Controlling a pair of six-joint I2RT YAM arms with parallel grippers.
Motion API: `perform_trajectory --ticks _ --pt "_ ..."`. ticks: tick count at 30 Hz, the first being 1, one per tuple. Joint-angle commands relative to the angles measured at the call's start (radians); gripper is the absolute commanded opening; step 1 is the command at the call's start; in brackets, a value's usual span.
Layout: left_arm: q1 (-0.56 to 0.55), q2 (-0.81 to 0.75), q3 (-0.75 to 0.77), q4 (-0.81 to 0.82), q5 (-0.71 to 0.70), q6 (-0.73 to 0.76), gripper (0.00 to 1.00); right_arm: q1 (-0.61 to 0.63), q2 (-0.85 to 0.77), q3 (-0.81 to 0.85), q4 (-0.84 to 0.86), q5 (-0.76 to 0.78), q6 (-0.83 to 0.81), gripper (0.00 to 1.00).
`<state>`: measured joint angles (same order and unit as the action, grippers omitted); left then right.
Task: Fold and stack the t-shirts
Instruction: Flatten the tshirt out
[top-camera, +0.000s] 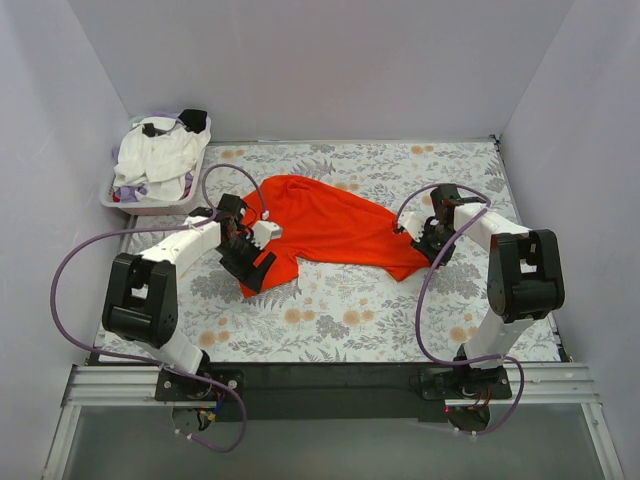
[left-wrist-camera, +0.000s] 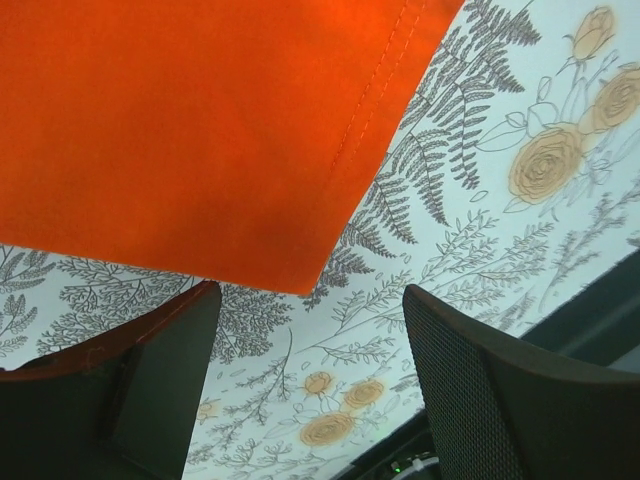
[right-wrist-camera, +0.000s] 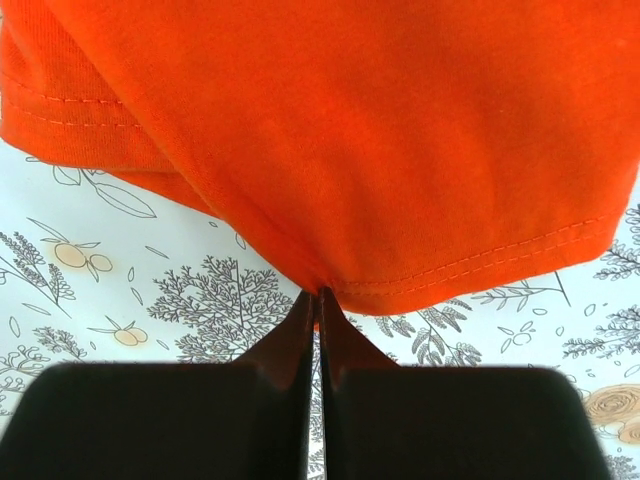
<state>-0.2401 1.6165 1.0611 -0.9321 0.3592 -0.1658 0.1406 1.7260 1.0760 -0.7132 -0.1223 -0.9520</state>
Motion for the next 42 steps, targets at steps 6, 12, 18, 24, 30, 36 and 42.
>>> perform_trajectory --ticks 6,12,18,24,30,36,42 --pt "-0.111 -0.079 -0.157 0.254 -0.173 0.074 0.72 0.002 -0.005 0.078 -0.069 0.001 0.027 0.01" --pt "-0.139 -0.078 -0.271 0.329 -0.244 0.123 0.61 0.002 -0.019 0.082 -0.088 0.009 0.021 0.01" --pt "-0.148 -0.116 -0.293 0.283 -0.23 0.132 0.03 0.001 -0.036 0.099 -0.095 0.013 0.016 0.01" --pt "-0.102 -0.093 -0.02 0.178 -0.178 -0.014 0.0 -0.032 -0.033 0.211 -0.1 0.019 0.027 0.01" --pt "0.132 0.078 0.56 0.116 -0.094 -0.205 0.0 -0.075 0.012 0.553 -0.1 0.032 0.096 0.01" --pt "0.197 0.1 0.922 0.2 -0.13 -0.337 0.0 -0.105 0.064 0.994 -0.086 0.058 0.226 0.01" --pt "0.22 -0.088 0.889 0.446 -0.233 -0.417 0.0 -0.118 -0.034 1.08 0.111 0.153 0.289 0.01"
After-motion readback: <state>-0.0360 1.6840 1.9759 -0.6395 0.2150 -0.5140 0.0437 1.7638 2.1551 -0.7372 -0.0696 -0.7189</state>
